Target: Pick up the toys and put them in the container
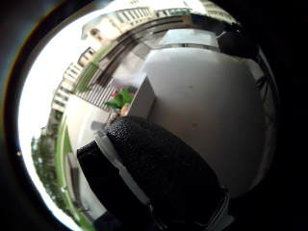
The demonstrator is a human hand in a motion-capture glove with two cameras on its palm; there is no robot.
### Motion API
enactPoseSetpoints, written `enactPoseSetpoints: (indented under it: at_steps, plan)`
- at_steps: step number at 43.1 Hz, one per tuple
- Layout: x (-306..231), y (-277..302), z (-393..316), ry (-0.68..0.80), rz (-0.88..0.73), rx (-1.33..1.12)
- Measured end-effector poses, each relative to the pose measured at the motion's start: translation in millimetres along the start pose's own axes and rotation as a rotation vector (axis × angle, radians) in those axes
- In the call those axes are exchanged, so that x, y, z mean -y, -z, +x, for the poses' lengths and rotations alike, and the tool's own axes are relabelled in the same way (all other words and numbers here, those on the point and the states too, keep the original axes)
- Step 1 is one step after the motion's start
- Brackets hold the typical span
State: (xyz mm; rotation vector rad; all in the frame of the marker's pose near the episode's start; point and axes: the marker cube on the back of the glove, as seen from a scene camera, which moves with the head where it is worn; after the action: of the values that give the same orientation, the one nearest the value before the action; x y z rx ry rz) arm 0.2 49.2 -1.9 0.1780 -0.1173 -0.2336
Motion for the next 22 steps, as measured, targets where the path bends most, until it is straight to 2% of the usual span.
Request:
enactPoseSetpoints:
  at_steps: [2,4,13,22]
  plan:
    - [-15.2,-13.1,41.2,-0.121,0.01,-0.105]
    - [-26.8,-20.8,63.0,-0.166,0.011,-0.125]
    - [-62.5,-35.2,126.5,-0.229,-0.014,-0.124]
    - [-73.3,-45.1,164.9,-0.28,-0.02,-0.093]
